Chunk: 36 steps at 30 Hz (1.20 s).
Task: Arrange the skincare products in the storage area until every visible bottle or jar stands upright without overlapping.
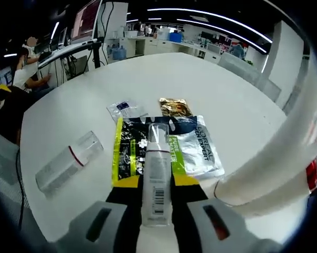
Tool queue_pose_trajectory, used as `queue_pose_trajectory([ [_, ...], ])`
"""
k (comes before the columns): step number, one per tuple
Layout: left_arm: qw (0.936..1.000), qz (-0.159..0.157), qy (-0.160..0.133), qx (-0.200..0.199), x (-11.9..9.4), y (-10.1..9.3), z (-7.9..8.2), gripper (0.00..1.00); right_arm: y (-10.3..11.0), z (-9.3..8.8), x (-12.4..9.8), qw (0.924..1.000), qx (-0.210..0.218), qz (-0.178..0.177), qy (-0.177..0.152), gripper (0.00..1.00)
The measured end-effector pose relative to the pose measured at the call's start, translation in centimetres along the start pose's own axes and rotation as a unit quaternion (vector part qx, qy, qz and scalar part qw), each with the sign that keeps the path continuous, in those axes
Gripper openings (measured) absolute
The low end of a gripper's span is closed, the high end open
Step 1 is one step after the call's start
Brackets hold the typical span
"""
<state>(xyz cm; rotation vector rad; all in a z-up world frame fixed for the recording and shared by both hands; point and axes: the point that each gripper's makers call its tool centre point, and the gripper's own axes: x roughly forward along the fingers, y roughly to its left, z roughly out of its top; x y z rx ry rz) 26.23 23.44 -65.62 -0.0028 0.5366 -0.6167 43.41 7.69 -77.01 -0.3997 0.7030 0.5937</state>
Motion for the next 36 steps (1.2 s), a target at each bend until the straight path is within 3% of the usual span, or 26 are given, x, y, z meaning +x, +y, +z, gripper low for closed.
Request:
queue_pose_trajectory([
  [6,1.0000,0.000,-0.001,0.000,0.0,0.0,0.1,0.96,0.1,0.3,-0.9,0.9996,0.023,0.007,-0.014,0.19],
  [13,1.0000,0.000,-0.006,-0.007,-0.1,0.0,0.2,0.96,0.3,0.9,-2.1,0.9928,0.108,0.028,-0.046,0.19],
  [17,0.9997,-0.004,-0.012,-0.020,-0.3,0.1,0.5,0.96,1.4,1.7,-3.4,0.9815,0.167,0.060,-0.073,0.19],
  [23,0.9987,-0.015,-0.017,-0.046,-0.6,0.0,0.9,0.96,4.1,3.6,-5.9,0.9545,0.238,0.128,-0.126,0.19],
  [25,0.9989,-0.013,-0.019,-0.041,-0.6,0.0,1.0,0.96,5.1,4.0,-6.6,0.9461,0.250,0.153,-0.138,0.19],
  [28,0.9990,-0.013,-0.016,-0.041,-0.8,-0.1,1.0,0.97,6.2,4.2,-7.3,0.9429,0.245,0.174,-0.144,0.19],
  [36,0.9984,-0.018,-0.025,-0.046,-1.5,-0.7,1.8,0.97,9.0,6.0,-9.4,0.9152,0.274,0.234,-0.180,0.19],
])
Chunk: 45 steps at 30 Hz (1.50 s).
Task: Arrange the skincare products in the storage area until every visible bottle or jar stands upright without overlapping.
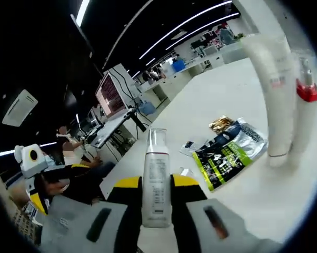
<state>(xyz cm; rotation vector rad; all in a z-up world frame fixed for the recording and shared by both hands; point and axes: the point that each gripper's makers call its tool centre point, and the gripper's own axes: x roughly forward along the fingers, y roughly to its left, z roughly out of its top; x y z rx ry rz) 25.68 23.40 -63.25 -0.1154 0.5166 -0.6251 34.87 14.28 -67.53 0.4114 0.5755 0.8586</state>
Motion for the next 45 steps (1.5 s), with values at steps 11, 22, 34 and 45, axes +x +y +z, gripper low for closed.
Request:
queue_pose_trajectory([
  [11,0.9985,-0.018,-0.041,-0.032,-0.6,-1.3,2.3,0.96,4.7,0.4,-0.4,0.9958,0.033,0.083,-0.021,0.19],
  [22,0.9910,-0.049,-0.088,-0.088,-1.1,-2.7,4.4,0.93,10.1,1.4,-1.1,0.9809,0.067,0.177,-0.044,0.19],
  [34,0.9724,-0.096,-0.150,-0.151,-2.4,-3.5,7.3,0.78,15.1,1.6,-2.8,0.9504,0.094,0.293,-0.043,0.19],
  [45,0.9598,-0.153,-0.145,-0.186,-2.4,-5.7,8.2,0.48,15.7,1.7,-4.9,0.9388,0.089,0.329,-0.048,0.19],
])
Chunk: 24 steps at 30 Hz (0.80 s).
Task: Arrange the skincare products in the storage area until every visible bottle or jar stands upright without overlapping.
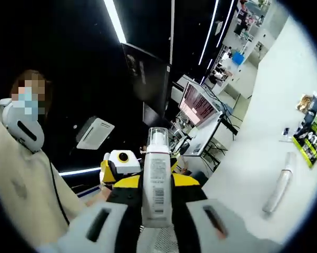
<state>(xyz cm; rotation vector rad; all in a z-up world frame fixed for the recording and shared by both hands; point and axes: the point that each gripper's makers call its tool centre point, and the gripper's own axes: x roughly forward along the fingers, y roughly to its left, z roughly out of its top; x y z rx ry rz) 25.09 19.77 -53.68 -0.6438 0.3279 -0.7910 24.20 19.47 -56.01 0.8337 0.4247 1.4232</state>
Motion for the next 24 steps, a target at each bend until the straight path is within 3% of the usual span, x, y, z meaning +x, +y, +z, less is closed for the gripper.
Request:
queue_pose_trajectory([
  [24,0.9998,-0.012,0.014,0.003,0.1,-0.9,-0.8,0.24,1.6,-0.7,-0.6,0.9992,0.001,0.037,0.017,0.20],
])
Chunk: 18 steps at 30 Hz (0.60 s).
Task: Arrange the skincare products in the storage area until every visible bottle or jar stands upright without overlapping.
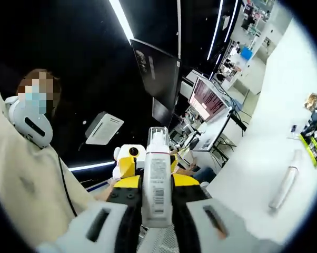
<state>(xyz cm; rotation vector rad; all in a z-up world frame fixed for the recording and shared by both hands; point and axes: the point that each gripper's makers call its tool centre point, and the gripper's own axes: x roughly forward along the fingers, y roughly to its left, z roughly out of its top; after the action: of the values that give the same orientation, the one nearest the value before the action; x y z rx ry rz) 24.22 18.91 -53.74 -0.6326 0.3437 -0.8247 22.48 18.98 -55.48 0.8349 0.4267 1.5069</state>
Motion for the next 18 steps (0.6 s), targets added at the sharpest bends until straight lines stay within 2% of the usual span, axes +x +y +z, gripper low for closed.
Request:
queue_pose_trajectory([
  [4,0.9999,0.002,0.008,0.007,0.08,0.11,-0.25,0.20,0.09,-0.08,-0.16,1.0000,0.001,0.000,0.001,0.20],
  [11,0.9999,-0.002,0.009,0.011,0.20,-0.06,-0.22,0.19,0.13,-0.08,-0.22,1.0000,0.007,-0.001,-0.003,0.20],
  [18,0.9999,0.005,-0.010,0.009,0.01,0.15,0.24,0.18,-0.06,-0.08,0.32,1.0000,-0.003,-0.005,0.005,0.21],
])
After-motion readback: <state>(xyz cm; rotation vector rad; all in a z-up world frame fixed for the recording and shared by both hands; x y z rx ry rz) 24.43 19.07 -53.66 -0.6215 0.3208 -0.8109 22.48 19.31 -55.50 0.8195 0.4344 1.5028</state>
